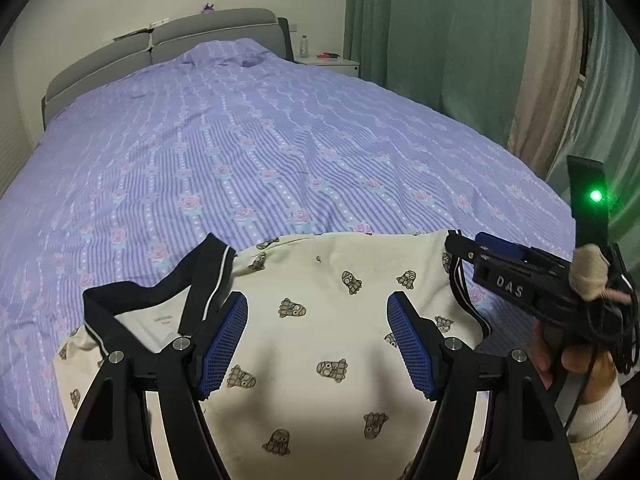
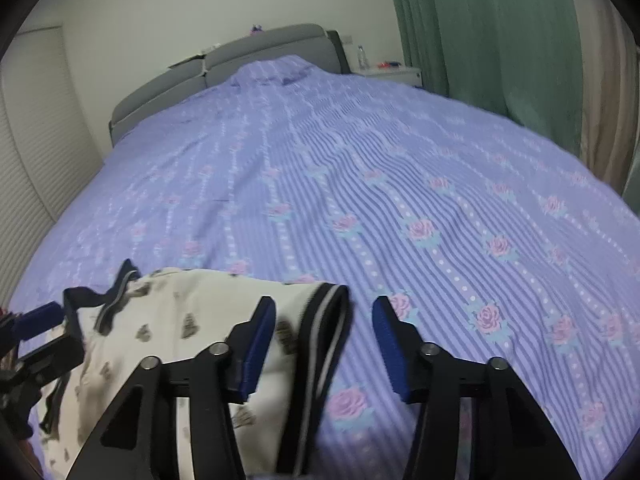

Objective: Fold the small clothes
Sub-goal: 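Grasp the other sleeve with the right gripper and fold it across the body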

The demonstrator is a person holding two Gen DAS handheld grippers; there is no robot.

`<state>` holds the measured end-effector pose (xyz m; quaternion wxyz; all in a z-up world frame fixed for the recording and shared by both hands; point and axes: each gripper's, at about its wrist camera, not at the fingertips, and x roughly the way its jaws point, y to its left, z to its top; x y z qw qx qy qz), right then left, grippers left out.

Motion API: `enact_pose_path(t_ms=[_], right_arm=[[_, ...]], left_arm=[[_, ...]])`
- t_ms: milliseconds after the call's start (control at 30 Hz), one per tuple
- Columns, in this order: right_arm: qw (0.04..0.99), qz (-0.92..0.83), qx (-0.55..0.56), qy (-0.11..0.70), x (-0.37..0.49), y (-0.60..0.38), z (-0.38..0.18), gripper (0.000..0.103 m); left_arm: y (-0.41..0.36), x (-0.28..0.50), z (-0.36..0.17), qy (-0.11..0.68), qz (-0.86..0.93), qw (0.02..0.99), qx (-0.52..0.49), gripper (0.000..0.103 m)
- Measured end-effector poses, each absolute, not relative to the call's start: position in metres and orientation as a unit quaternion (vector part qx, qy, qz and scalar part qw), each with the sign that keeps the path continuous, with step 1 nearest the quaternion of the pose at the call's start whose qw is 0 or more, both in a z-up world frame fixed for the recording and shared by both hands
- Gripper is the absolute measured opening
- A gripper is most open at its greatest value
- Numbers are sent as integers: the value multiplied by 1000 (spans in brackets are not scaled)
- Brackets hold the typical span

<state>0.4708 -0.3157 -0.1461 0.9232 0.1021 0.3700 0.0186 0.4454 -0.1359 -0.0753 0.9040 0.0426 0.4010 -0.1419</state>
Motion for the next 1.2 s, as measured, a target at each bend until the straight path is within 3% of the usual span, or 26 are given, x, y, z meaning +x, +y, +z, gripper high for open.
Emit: enact_pose_path(t_ms=[233, 433, 500, 600, 900, 1133, 1167, 1200], right_arm=[[912, 29, 128, 388, 486, -325, -167, 39], [906, 43, 125, 402, 492, -320, -174, 25], [906, 51, 124, 402, 491, -319, -172, 13], [911, 49, 103, 396, 487, -313, -163, 8], [921, 120, 59, 367, 475, -249, -103, 7], [905, 173, 3, 390, 478, -164, -110, 7], [901, 180, -1, 396, 477, -156, -115, 9], [896, 188, -2, 401, 475, -150, -120, 21]], left_arm=[[-142, 461, -84, 413, -133, 901, 32, 72], [-145, 472, -89, 422, -123, 898, 26, 72], [-144, 471, -89, 423, -123, 897, 26, 72], [-136, 466, -84, 418, -126, 899, 22, 72], [-66, 442, -61, 385, -79, 919, -12, 74], [-18, 427, -59, 386, -43, 922, -14, 75], [-14, 424, -60, 386, -40, 922, -12, 75], [-9, 421, -60, 386, -37, 922, -10, 75]])
